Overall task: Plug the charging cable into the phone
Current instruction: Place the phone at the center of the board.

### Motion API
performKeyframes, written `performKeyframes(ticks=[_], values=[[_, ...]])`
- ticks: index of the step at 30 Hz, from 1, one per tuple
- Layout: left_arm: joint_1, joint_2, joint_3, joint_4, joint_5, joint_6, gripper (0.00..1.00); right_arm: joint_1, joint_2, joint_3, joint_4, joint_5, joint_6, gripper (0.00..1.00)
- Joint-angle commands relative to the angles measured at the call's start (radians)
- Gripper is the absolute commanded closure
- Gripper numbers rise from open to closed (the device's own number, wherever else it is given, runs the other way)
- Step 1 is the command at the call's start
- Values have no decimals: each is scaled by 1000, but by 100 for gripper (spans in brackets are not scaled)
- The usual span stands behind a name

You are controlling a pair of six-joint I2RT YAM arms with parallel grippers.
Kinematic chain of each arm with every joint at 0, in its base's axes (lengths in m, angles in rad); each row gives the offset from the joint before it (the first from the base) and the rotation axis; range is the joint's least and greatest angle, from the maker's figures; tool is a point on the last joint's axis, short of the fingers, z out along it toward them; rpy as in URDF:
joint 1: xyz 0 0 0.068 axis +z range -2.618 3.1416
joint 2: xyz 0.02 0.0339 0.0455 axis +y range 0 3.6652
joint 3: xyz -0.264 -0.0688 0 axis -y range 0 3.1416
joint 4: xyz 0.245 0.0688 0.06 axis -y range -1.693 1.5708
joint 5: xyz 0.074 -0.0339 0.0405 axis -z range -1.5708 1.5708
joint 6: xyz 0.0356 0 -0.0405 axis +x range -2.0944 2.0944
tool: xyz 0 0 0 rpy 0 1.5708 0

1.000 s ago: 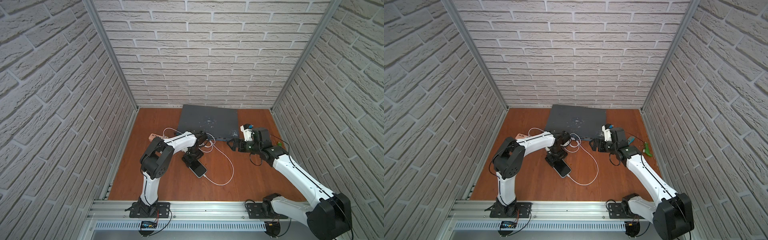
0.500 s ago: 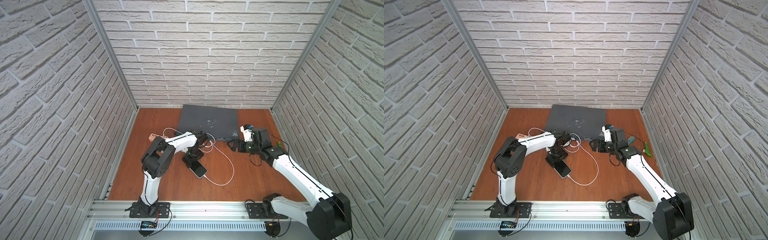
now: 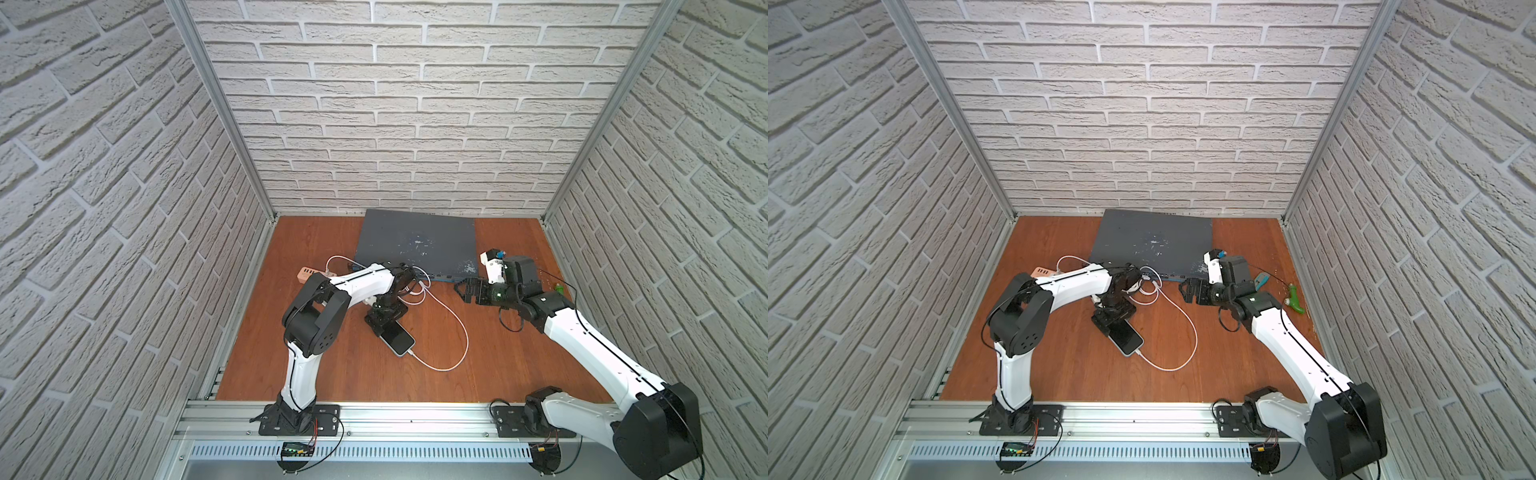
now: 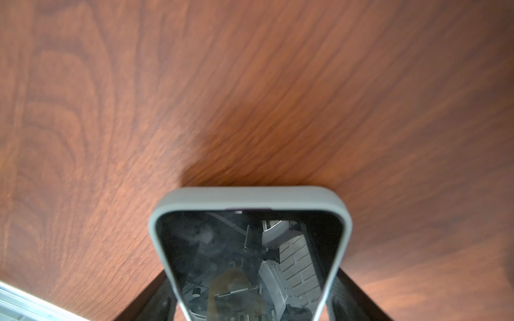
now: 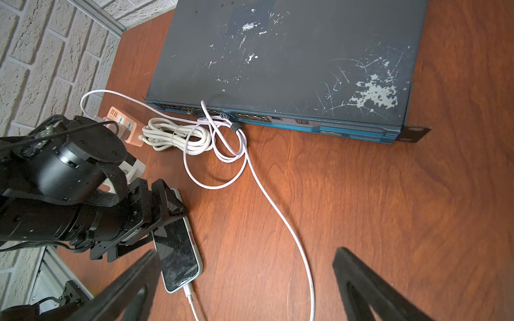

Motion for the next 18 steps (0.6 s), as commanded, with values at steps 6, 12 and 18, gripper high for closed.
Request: performKeyframes(ticks=[6,12,18], values=[[-4,26,-46,1,23,12,2,-8,0,-11,32,0,-9,1],[-4,12,-56,-2,16,10,2,-8,1,-12,34,-1,-5,1],[-7,-14,-56,-12,-5,15,2,-8,6,-17,34,9,-8,1]])
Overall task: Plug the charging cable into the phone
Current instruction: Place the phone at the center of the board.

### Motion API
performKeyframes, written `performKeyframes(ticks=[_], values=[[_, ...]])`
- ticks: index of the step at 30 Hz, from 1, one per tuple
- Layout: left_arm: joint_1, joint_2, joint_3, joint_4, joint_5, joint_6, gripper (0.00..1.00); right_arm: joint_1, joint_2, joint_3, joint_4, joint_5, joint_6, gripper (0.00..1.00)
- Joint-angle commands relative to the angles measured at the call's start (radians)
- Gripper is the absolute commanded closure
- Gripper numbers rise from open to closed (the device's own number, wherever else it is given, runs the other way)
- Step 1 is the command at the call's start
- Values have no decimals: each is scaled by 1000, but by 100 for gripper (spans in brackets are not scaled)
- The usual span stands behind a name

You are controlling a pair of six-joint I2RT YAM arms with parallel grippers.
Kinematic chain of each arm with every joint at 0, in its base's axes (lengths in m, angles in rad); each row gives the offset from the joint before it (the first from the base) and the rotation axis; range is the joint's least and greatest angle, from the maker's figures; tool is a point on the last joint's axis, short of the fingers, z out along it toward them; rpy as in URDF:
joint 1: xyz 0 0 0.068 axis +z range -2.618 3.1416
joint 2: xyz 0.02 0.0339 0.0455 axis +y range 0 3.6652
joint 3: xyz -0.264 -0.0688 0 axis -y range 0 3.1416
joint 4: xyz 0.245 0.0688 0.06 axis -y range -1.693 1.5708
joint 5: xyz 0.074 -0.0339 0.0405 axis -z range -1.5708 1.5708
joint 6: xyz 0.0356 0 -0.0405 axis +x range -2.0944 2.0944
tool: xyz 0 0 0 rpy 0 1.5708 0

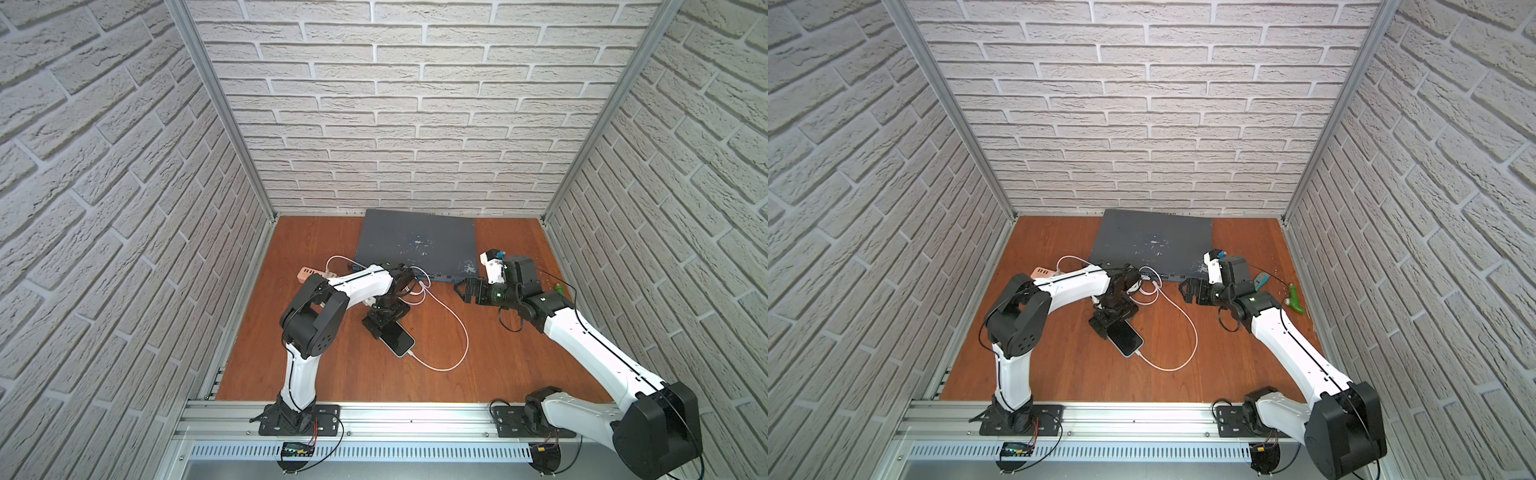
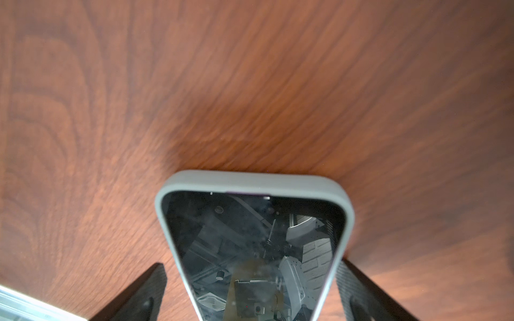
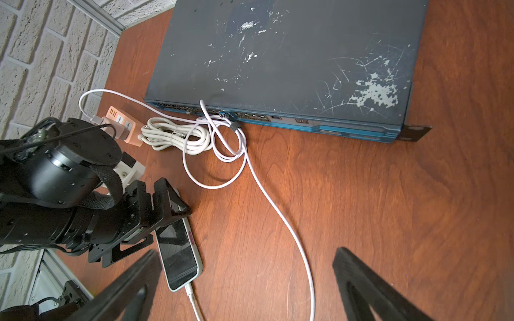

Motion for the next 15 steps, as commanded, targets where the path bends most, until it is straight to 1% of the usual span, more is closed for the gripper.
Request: performKeyframes(ticks=[1,7,11,15], values=[[-9,-2,-30,-39,-29,12,2,-8,7,-15,32,7,-9,1],[-18,-62,17,-108,-124,48,2,-8,0,-5,21,18,-13,1],[-27,-137,18,-132,-192,85,2,-8,-24,2,15,32,-8,1],[-38,-235,11,-156,-310,128,2,-8,-43,30,-15,76,-17,1]])
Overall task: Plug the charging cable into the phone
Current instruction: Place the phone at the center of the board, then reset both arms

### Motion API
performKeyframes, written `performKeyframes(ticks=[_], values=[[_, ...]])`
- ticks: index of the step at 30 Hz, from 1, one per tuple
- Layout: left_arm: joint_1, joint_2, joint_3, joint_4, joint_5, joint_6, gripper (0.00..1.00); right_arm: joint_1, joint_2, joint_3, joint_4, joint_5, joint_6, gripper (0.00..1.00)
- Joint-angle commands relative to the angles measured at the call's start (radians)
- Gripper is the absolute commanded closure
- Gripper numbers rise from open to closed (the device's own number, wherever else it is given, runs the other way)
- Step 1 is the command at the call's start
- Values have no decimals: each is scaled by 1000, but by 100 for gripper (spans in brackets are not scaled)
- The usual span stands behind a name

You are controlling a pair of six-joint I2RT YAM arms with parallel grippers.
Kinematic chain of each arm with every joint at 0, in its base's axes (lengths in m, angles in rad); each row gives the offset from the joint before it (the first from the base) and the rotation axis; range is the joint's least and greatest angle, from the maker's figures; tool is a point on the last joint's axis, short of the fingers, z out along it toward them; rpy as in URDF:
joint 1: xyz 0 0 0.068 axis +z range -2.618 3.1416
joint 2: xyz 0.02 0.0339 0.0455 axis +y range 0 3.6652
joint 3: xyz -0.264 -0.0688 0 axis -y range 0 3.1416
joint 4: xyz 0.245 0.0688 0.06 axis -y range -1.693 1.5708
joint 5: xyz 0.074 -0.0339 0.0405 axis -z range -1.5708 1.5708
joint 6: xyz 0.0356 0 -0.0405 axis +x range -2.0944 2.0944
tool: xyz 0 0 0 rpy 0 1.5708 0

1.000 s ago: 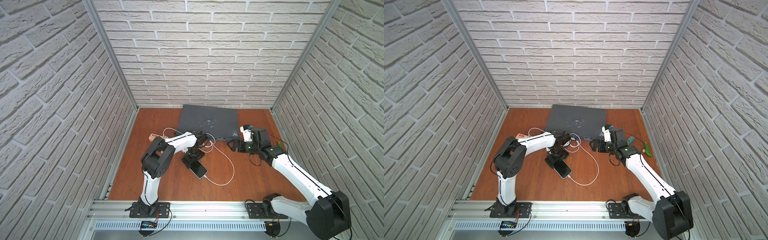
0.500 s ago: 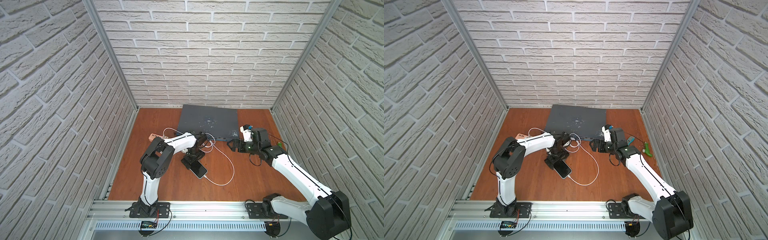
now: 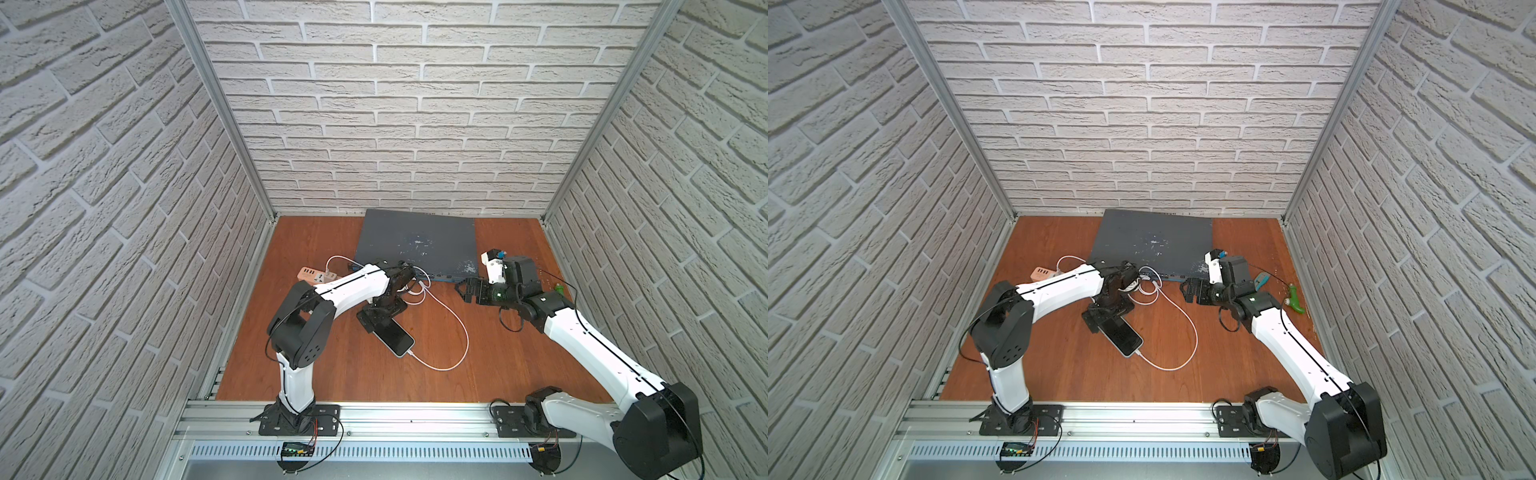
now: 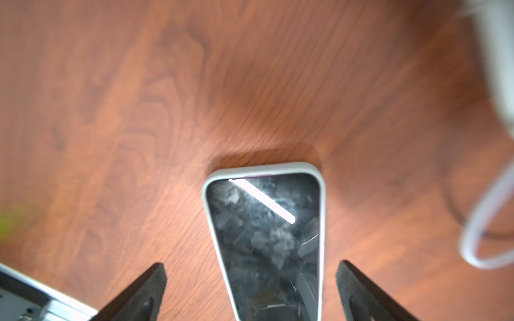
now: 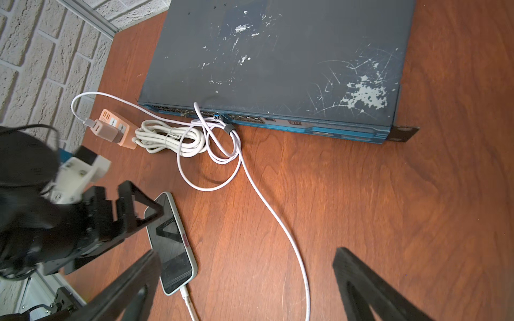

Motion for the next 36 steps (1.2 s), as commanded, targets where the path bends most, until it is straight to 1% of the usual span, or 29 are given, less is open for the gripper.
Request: performKeyframes(ticks=[1,7,12,16,18,23,25,28,32,36], values=[[-12,-105,2,-68,-146,57,2,-9,-33,40,-14,52,-20,1],[-14,-308,-92,-2,-263,117,2,-15,-49,101,-58,130,-40,1],[-14,-445,-117,-45,-427,155,2,-51,-38,136,-72,176,-52,1],[-13,-512,-120,-76,-552,199,2,-114,-4,155,-66,177,-58,1],[-13,-550,-139,-70,-626,223,2,-171,15,152,-35,167,-56,1],[-6,-658,-262,99,-702,330,2,-310,46,100,89,135,-16,2],[-2,-692,-297,127,-749,341,2,-334,51,70,139,162,-28,2],[5,-728,-332,133,-815,346,2,-361,68,46,167,228,-70,2],[18,-756,-365,137,-858,375,2,-406,101,19,199,232,-108,2],[40,-775,-397,149,-892,398,2,-421,106,-66,325,254,-160,2]])
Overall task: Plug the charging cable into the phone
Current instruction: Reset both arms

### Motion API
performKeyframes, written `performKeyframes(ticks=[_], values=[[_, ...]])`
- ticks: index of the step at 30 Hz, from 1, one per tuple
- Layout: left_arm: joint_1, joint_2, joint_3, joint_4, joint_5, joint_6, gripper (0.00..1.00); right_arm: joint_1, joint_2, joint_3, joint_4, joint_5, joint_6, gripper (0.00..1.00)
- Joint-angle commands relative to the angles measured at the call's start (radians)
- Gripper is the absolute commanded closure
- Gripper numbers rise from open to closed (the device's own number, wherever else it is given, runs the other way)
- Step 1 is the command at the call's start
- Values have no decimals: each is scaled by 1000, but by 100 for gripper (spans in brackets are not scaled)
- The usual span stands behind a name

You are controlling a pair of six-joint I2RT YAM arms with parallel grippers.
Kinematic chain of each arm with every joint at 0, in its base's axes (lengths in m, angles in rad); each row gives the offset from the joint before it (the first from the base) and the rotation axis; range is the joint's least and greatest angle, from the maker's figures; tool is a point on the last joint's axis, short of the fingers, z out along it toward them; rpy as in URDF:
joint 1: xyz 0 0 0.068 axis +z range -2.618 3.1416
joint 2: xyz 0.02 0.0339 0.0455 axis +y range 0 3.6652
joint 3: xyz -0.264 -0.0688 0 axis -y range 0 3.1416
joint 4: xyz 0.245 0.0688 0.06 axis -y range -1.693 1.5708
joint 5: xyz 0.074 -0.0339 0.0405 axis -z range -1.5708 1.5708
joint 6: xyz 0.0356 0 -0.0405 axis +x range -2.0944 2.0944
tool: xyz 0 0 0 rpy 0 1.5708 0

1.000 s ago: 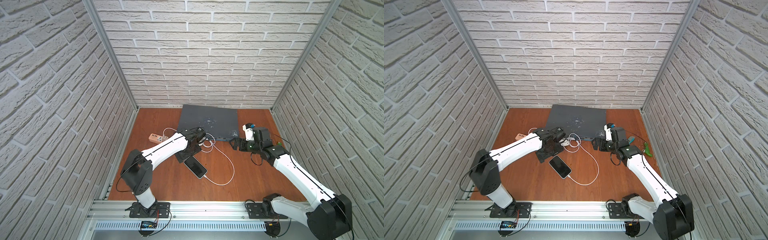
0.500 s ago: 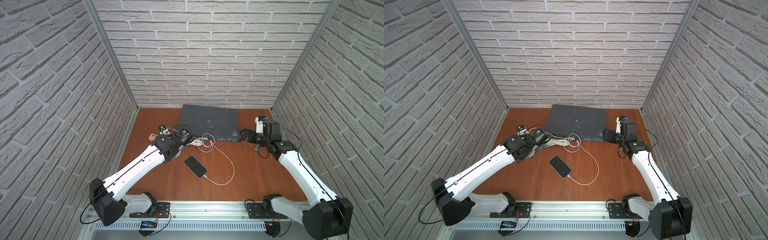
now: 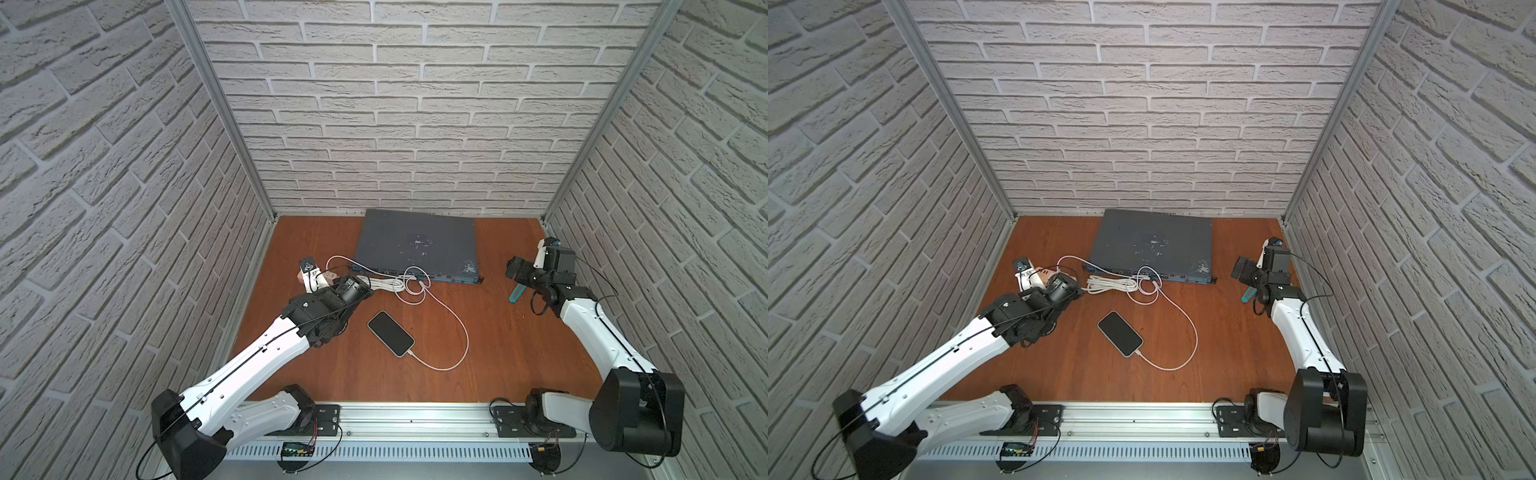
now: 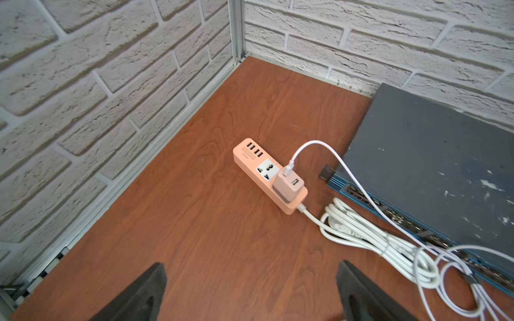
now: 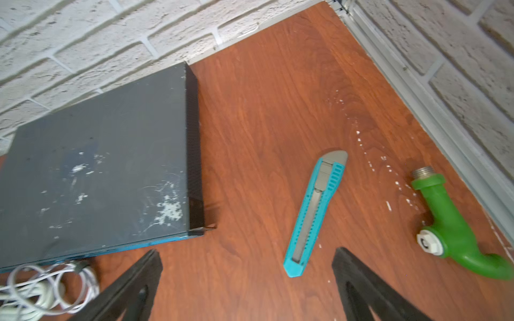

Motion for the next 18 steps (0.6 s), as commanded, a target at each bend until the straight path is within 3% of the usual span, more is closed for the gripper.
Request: performKeyframes(ticks=[1,10,18], values=[[20,-24,-37,41,-76,46,2,-9,1,-76,170,35,-65,2],[66,-31,-114,146,-81,95,2,-9,79,-252,502,45,-107,2],[153,-2,-141,206,-87,189,2,-8,169,-409,893,-22,-150,2]])
